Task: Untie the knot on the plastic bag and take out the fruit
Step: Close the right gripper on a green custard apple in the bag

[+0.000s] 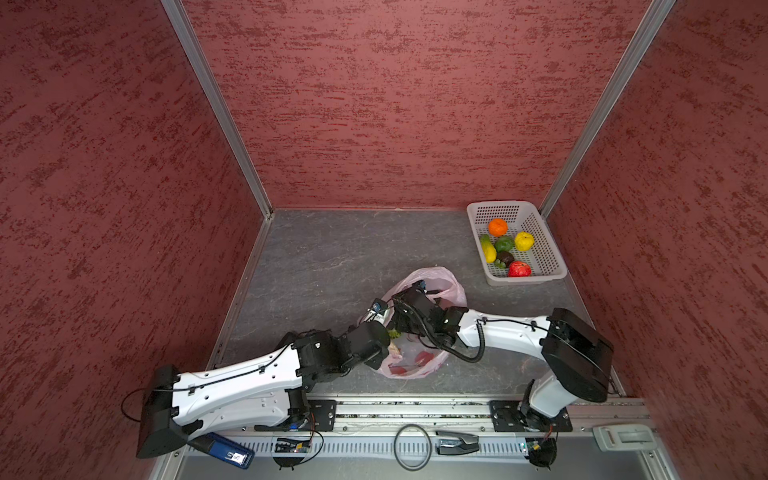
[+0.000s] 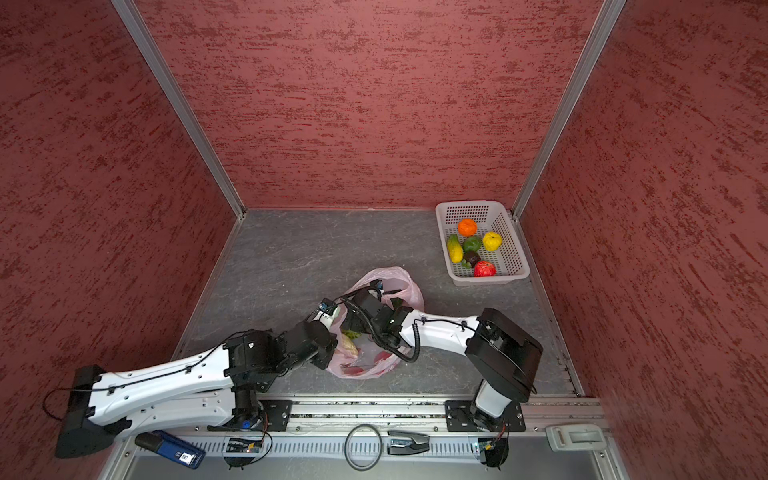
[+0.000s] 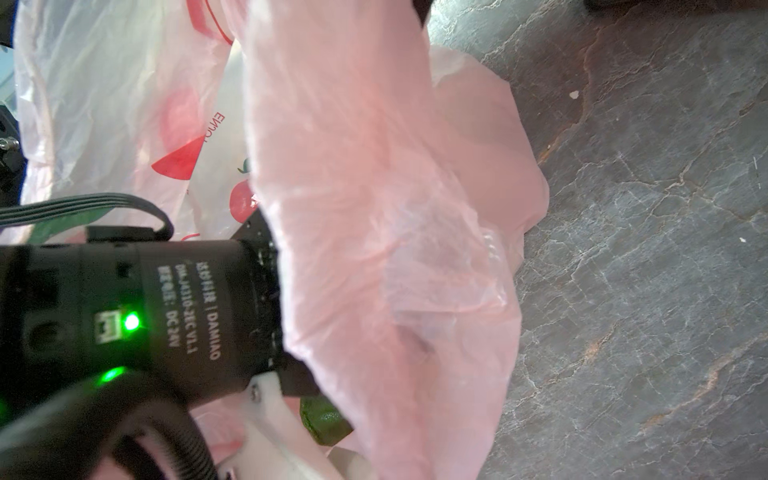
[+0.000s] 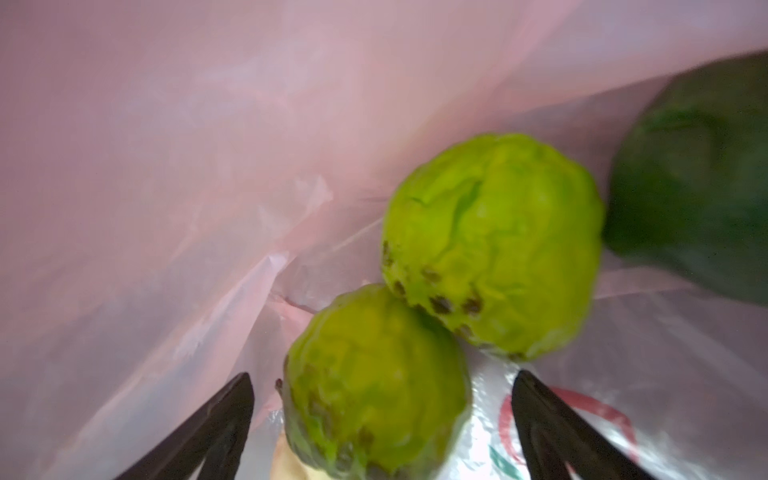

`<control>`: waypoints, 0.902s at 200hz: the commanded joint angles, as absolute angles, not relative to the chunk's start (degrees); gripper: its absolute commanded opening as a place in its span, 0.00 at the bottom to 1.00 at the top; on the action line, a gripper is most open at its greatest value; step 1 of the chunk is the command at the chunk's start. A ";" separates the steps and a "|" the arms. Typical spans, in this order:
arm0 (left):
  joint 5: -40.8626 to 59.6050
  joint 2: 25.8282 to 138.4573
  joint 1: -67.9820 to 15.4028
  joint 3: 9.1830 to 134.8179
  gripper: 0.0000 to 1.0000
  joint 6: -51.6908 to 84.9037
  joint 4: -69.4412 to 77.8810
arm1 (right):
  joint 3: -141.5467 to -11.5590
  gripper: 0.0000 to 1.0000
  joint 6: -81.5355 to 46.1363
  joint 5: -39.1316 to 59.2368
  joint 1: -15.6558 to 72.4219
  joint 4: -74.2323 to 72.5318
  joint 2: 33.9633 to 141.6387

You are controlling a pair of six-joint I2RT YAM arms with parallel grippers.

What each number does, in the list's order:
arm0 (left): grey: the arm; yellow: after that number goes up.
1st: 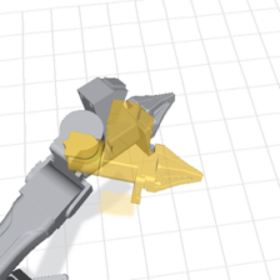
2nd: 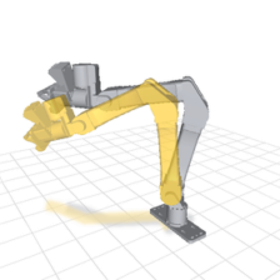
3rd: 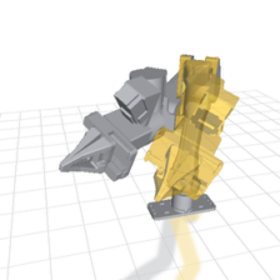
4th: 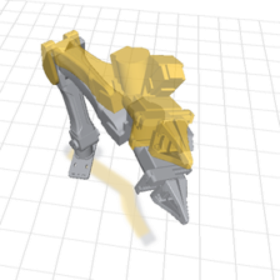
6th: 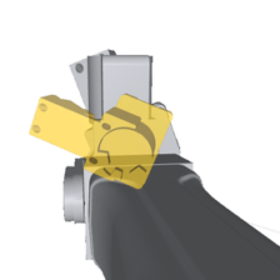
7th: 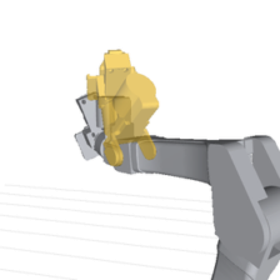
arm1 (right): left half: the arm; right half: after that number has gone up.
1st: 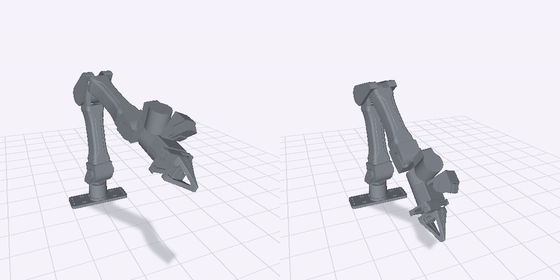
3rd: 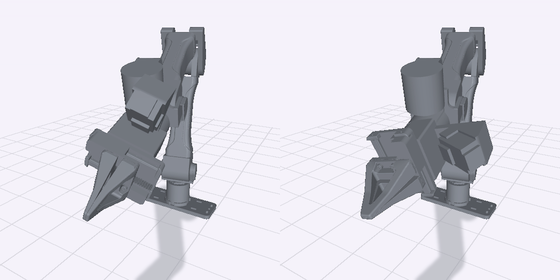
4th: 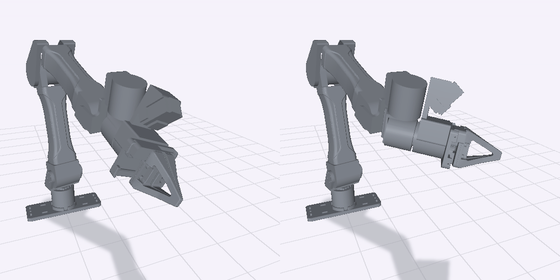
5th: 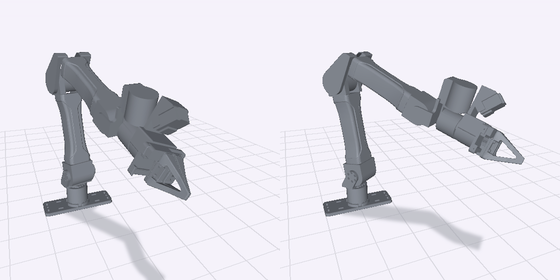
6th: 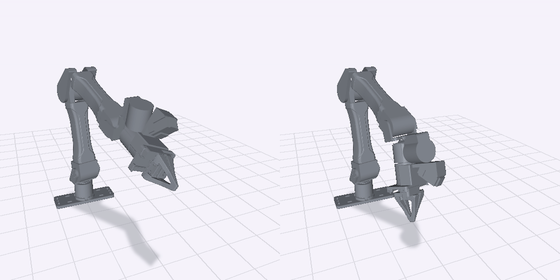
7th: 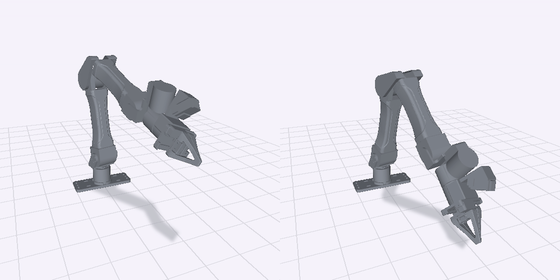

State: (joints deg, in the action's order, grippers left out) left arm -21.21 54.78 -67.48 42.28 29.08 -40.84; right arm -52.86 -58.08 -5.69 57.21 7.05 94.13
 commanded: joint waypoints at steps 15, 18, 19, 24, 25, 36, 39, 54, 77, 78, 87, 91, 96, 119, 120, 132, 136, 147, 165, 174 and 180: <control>-21.18 54.59 -67.14 42.43 0.00 29.16 -40.04 | -54.14 0.98 -60.31 -2.83 57.15 5.06 96.80; -21.25 54.58 -67.09 42.40 0.00 29.19 -40.07 | -54.13 0.98 -60.54 -2.67 57.13 5.02 97.04; -21.26 54.58 -67.08 42.43 0.00 29.23 -40.08 | -54.14 0.98 -60.63 -2.61 57.09 5.01 97.12; -21.27 54.54 -67.06 42.45 0.00 29.27 -40.09 | -54.24 0.98 -60.84 -2.42 57.15 4.86 97.59; -21.36 54.52 -67.06 42.41 0.00 29.27 -40.13 | -54.23 0.98 -60.88 -2.35 57.14 4.80 97.66; -21.44 54.50 -67.06 42.38 0.00 29.34 -40.25 | -54.37 0.98 -61.40 -1.94 57.13 4.36 98.62; -21.55 54.49 -67.06 42.44 0.00 29.35 -40.25 | -54.28 0.98 -61.51 -1.93 57.08 4.15 98.80; -21.61 54.41 -67.06 42.23 0.00 29.52 -40.26 | -54.05 0.98 -62.04 -2.00 57.04 3.19 99.44; -21.63 54.41 -67.02 41.95 0.00 29.92 -39.97 | -53.74 0.88 -62.19 -3.26 57.04 2.34 99.50; -21.62 54.40 -66.99 41.93 0.00 29.95 -39.94 | -53.72 0.88 -62.12 -3.35 57.04 2.31 99.50; -21.76 54.45 -66.98 41.73 0.00 30.27 -39.82 | -53.68 0.83 -61.78 -4.02 57.04 2.18 99.49; -21.77 54.41 -66.96 41.62 0.00 30.37 -39.75 | -53.77 0.81 -61.53 -4.19 57.00 2.20 99.55; -21.75 54.37 -66.94 41.57 0.00 30.47 -39.66 | -53.81 0.79 -61.36 -4.34 56.95 2.28 99.51; -21.98 54.41 -67.03 41.57 0.00 30.51 -39.64 | -53.77 0.68 -61.04 -4.31 56.87 2.42 98.68; -21.98 54.41 -67.00 41.53 0.00 30.51 -39.64 | -53.73 0.67 -61.02 -4.31 56.87 2.44 98.56; -22.27 54.46 -66.97 41.65 0.00 30.41 -39.66 | -53.17 0.64 -61.08 -4.01 56.86 2.63 97.56; -22.43 54.38 -66.97 41.62 0.00 30.41 -39.64 | -52.93 0.64 -61.12 -3.94 56.88 2.78 97.04; -22.76 54.32 -66.95 41.79 0.00 30.32 -39.47 | -52.21 0.64 -61.13 -3.86 56.94 3.29 95.58; -23.31 54.16 -66.89 41.50 0.00 30.19 -38.79 | -51.80 0.64 -60.58 -3.68 56.95 5.08 93.05; -23.51 54.06 -66.88 41.46 0.00 30.23 -38.44 | -52.02 0.64 -60.01 -3.53 57.03 6.49 91.99; -23.66 54.01 -66.77 41.55 0.00 30.23 -38.22 | -52.32 0.64 -59.65 -3.42 57.12 7.49 91.23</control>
State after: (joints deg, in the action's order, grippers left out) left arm -22.09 54.74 -67.18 41.98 30.00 -39.70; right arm -52.25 -59.66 -2.76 57.14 4.89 95.53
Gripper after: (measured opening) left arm 0.045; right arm 0.786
